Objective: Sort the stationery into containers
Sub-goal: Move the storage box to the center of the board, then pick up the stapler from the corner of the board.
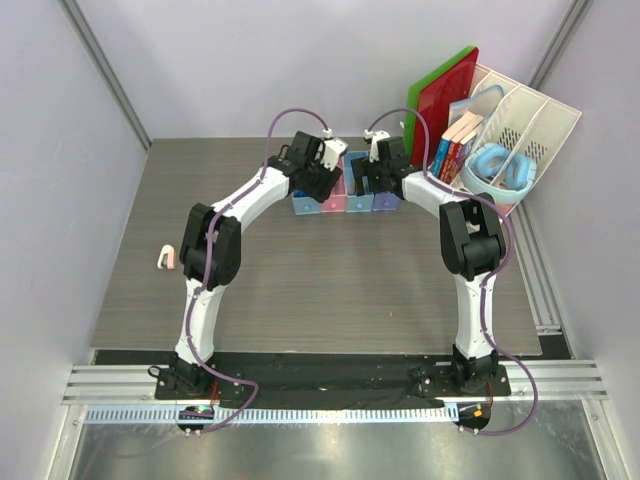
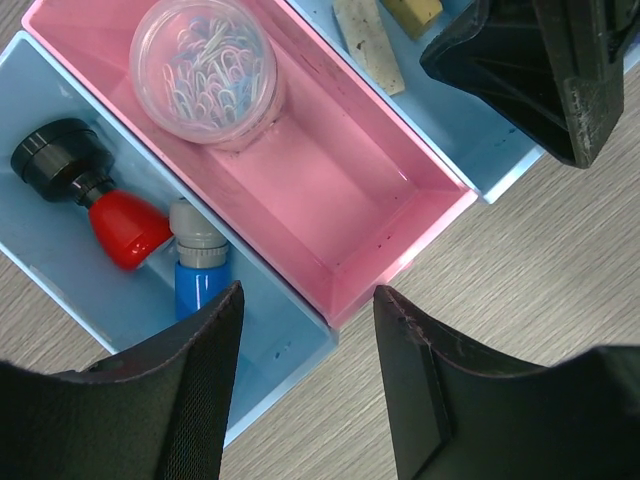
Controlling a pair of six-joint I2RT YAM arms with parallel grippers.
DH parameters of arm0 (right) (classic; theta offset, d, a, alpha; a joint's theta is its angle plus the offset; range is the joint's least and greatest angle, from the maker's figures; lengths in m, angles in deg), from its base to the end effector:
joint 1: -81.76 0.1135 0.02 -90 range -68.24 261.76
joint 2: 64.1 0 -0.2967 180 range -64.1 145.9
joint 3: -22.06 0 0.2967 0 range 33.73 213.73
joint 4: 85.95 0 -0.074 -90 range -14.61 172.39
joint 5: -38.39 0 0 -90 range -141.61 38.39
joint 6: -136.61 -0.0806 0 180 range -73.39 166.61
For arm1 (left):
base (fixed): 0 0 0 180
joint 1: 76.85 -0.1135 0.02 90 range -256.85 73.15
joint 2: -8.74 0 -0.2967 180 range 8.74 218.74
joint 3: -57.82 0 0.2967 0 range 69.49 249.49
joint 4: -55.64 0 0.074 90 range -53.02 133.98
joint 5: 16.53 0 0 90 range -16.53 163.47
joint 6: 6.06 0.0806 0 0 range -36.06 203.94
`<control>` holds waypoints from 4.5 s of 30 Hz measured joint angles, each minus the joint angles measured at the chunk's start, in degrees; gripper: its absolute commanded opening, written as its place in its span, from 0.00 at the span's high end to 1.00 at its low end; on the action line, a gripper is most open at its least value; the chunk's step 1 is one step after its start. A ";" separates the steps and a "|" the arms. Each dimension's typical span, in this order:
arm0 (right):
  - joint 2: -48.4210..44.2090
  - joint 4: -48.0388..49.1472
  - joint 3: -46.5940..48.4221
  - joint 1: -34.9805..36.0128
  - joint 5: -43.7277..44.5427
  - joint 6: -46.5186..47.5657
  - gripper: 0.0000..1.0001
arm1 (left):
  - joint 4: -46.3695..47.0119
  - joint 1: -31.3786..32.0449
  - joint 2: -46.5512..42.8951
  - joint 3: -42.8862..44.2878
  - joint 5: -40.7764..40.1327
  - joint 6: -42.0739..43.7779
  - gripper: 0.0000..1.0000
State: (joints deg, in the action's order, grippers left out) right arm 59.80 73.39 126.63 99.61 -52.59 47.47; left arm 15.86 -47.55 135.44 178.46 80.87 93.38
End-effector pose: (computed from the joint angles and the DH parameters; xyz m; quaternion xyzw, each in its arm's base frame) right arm 0.5554 0.1803 0.1622 -0.1509 0.8936 0.0701 0.4169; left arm 0.5178 -0.3025 0.2096 0.3296 0.8643 -0.1236 0.3592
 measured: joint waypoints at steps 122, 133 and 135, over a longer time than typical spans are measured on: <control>-47.21 -25.55 -23.76 12.04 5.14 13.84 0.01 | -3.98 -55.95 -36.48 -54.23 5.70 17.09 0.00; -49.79 -25.77 -24.74 12.04 4.63 13.77 0.00 | -1.73 -57.94 -29.75 -51.47 10.43 19.71 0.06; -49.81 -25.77 -25.05 12.04 4.50 13.77 0.01 | -1.14 -57.94 -29.62 -51.47 11.04 20.11 0.08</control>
State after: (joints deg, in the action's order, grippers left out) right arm 9.98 47.62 101.59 111.65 -48.08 61.24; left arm 14.72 -105.50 105.82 126.99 91.91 113.48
